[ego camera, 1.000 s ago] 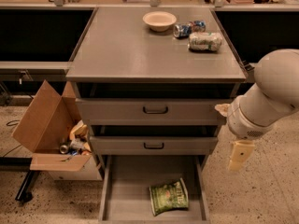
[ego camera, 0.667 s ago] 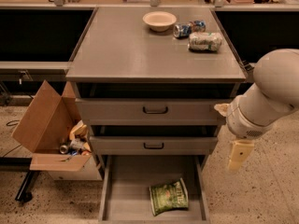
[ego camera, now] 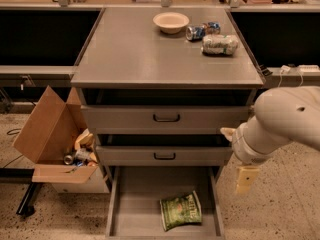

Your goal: Pick green jalapeno chip bag from bottom drawer and place on counter

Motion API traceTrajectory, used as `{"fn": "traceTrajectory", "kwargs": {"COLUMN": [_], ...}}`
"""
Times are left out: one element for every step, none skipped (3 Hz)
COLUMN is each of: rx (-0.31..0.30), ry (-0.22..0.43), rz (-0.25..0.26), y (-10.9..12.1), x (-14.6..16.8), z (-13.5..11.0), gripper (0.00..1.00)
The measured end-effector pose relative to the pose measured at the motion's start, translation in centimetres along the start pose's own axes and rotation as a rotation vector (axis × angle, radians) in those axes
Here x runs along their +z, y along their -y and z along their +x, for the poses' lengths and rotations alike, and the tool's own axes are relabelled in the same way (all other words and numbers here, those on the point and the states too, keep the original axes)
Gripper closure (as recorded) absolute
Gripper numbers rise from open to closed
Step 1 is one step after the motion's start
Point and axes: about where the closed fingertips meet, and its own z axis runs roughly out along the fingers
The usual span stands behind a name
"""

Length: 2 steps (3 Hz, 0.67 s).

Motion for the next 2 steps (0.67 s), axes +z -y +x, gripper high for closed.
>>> {"fn": "traceTrajectory", "kwargs": {"rx": [-0.043,-0.049], "ry": [0.024,0.101], "rz": [-0.034,-0.116], "y": [-0.9,-2.5], "x": [5.9,13.8], "z": [0.6,0.9], "gripper": [0.0,0.0]}}
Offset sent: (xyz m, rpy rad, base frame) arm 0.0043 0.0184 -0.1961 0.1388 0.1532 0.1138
